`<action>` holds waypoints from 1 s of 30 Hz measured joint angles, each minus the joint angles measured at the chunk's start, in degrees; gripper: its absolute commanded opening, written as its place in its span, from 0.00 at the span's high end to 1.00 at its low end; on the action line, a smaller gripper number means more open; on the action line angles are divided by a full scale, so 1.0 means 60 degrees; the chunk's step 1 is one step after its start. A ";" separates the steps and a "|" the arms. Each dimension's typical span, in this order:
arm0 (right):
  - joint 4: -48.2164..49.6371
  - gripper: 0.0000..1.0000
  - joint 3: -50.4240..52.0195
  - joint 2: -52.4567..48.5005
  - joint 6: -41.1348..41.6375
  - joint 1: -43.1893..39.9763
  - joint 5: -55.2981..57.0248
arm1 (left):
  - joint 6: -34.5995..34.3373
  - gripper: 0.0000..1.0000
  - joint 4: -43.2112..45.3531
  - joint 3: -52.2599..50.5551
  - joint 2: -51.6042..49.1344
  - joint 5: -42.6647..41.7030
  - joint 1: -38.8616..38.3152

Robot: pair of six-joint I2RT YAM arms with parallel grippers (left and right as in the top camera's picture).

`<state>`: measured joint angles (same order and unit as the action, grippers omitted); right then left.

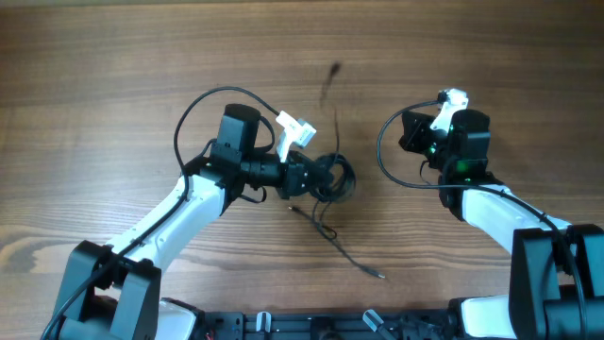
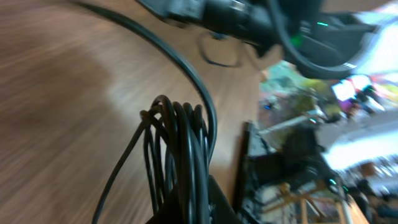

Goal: Untangle cables

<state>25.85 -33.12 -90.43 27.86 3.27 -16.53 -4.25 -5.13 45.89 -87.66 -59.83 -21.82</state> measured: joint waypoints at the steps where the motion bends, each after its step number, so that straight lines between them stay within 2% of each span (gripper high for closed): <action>1: -0.0204 0.96 -0.0004 0.0000 0.0146 0.0000 -0.0029 | -0.0113 0.92 -0.0004 0.0000 -0.0004 0.0372 0.0000; 4: -0.0936 0.95 -0.0004 0.0000 0.0834 0.0000 -0.0080 | -0.0317 0.91 0.0000 0.0000 0.0000 0.1155 0.0000; 5: -0.1155 0.89 -0.0004 0.0000 0.1082 0.0000 -0.0102 | -0.0430 0.91 -0.0004 0.0000 0.0000 0.1435 0.0000; 7: -0.1490 0.62 -0.0004 -0.0004 0.1410 0.0000 -0.0106 | -0.0645 0.92 0.0004 0.0000 -0.0004 0.1956 0.0000; 8: -0.1596 0.54 -0.0004 -0.0004 0.1621 0.0000 -0.0131 | -0.0688 0.94 -0.0007 0.0000 -0.0004 0.2175 0.0000; 10: -0.1727 0.32 -0.0004 -0.0004 0.1934 0.0000 -0.0226 | -0.0816 0.96 -0.0004 0.0000 0.0000 0.2626 0.0000; 13: -0.1705 0.18 0.0000 -0.0004 0.2215 0.0000 -0.0809 | -0.0860 0.96 -0.0015 0.0000 0.0000 0.3133 0.0000; 20: -0.1268 0.18 0.0000 -0.0004 0.2583 0.0215 -0.3559 | -0.0889 0.96 -0.0109 0.0000 0.0000 0.4433 0.0000; 25: 0.0583 0.25 0.0000 -0.0004 0.2659 0.1311 -0.4058 | -0.0885 0.96 -0.0219 0.0000 0.0000 0.4568 0.0000; 26: 0.0630 0.27 0.0000 -0.0004 0.2648 0.1366 -0.4054 | -0.0885 0.96 -0.0295 0.0000 -0.0004 0.4557 0.0000; 28: 0.1249 0.38 0.0000 -0.0011 0.2605 0.2142 -0.3650 | -0.0885 0.96 -0.0543 0.0000 0.0000 0.4368 0.0000; 30: 0.1271 0.42 0.0000 -0.0011 0.2543 0.2528 -0.3228 | -0.0841 0.96 -0.0583 0.0000 -0.0004 0.4113 0.0000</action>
<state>33.47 -33.12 -90.50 43.11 18.44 -35.90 -9.30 -8.62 45.89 -87.68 -35.16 -21.82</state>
